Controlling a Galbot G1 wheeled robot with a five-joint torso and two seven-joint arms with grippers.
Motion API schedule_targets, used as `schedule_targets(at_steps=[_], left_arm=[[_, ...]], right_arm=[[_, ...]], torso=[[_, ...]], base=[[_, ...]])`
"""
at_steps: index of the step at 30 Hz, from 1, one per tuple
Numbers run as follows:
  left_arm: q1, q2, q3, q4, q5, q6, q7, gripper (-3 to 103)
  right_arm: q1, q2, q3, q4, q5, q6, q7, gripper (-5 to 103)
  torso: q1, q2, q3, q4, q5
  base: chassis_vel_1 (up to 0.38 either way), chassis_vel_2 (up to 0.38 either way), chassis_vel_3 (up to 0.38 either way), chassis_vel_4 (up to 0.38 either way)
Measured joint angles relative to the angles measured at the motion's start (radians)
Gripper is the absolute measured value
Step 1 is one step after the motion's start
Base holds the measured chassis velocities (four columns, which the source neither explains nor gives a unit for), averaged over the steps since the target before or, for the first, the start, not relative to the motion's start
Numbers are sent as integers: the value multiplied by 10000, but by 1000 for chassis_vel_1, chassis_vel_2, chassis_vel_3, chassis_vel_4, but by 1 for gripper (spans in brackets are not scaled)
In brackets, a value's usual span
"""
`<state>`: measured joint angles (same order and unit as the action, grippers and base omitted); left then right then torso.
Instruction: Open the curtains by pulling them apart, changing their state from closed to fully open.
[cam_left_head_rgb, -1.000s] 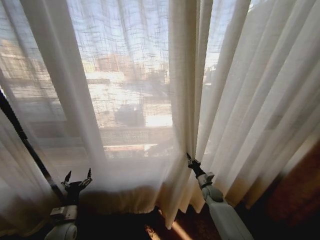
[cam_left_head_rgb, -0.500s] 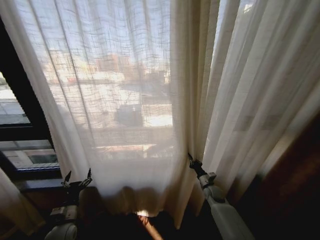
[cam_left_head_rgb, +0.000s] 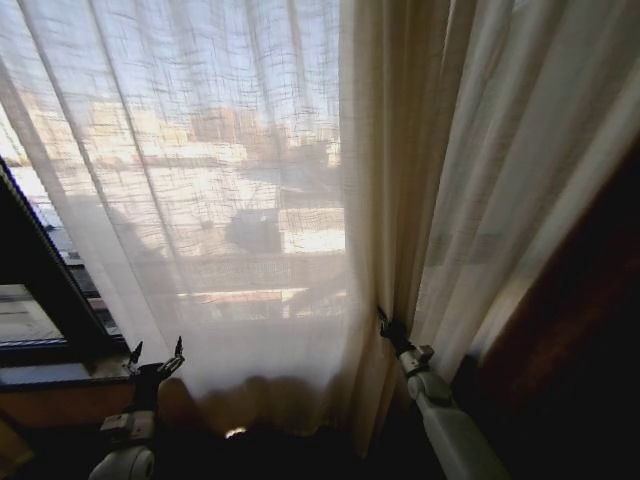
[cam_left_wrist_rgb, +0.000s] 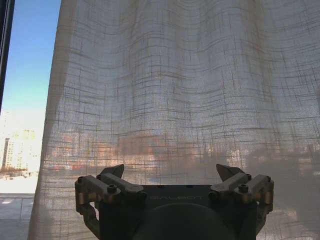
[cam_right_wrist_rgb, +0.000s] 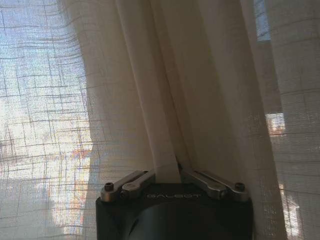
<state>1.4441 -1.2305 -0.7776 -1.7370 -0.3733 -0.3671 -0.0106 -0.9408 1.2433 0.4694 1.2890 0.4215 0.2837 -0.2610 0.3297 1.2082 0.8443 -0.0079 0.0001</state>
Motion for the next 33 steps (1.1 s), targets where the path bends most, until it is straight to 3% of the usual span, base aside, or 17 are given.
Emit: schedule_targets(at_steps=[16,28,33], left_arm=[[0,-1,4,-1,0,0,11,100],[0,1,-5,1,0,0,7,100],[0,0,-4,0,0,0,6,100]], right_arm=[[123,105,-135,0,78,406,18,0],[230,0,-27,-247,-153,366,61,0],[536,-175,144,-593,-623,89,834,0]], torso=[[3,-3,3,-5,1],[-2,0,0,5,-1],[-2,1,0,0,-1]], base=[[-347,-289,358,293],[15,-20,22,16],[6,5,-11,-7]])
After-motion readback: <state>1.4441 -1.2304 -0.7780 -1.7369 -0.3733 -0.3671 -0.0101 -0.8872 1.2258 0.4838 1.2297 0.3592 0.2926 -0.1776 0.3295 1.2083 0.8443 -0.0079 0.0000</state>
